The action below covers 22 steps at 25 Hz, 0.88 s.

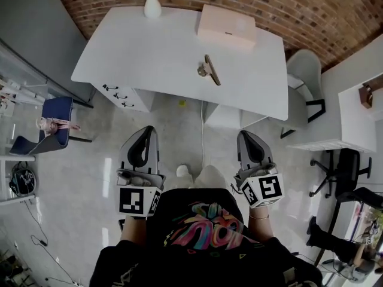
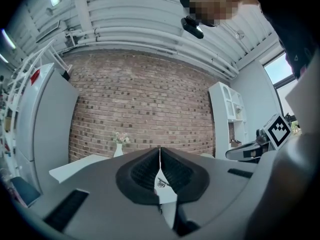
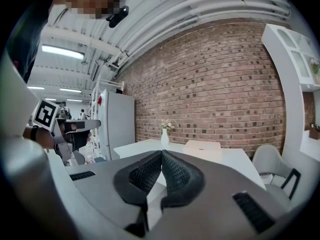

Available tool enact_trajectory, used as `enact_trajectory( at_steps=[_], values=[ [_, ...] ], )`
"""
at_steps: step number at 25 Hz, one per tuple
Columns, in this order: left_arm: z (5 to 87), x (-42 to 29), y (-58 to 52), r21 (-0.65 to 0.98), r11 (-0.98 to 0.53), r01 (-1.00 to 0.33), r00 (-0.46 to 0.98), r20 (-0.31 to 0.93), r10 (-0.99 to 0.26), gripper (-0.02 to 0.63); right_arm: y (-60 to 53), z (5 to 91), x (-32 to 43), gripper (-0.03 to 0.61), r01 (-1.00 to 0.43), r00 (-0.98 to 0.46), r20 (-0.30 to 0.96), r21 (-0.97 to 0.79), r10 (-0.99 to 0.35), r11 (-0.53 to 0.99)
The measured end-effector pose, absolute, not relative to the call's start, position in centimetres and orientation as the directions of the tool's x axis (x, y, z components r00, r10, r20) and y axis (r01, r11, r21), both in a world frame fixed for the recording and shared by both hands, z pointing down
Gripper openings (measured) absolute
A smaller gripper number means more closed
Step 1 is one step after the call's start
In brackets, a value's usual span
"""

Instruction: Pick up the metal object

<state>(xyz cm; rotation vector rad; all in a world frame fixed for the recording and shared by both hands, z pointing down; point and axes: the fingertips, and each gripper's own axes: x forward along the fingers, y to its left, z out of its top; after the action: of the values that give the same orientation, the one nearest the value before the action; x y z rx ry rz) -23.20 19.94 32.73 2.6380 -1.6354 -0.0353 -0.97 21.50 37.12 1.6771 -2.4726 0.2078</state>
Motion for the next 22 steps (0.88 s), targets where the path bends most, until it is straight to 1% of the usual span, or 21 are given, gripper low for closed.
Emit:
enact_trajectory(
  at_steps=[11, 17, 22],
  values=[
    [34.2, -22.0, 13.8, 0.062, -0.443, -0.894, 0.445, 0.015, -0.896, 0.029, 15.5, 38.4, 0.8, 0.02, -0.936, -0.348, 0.228, -0.037, -0.909, 0.349],
    [34.6, -20.4, 7.4, 0.067, -0.422, -0.904, 0.424, 0.018, -0.906, 0.029, 8.5, 38.6, 1.9, 0.02, -0.924, -0.378, 0.225, -0.038, -0.898, 0.38],
    [34.2, -17.6, 0.9, 0.065, -0.419, -0.905, 0.422, 0.024, -0.906, 0.029, 1.6, 38.3, 4.0, 0.02, -0.915, -0.399, 0.23, -0.047, -0.887, 0.4]
  ],
)
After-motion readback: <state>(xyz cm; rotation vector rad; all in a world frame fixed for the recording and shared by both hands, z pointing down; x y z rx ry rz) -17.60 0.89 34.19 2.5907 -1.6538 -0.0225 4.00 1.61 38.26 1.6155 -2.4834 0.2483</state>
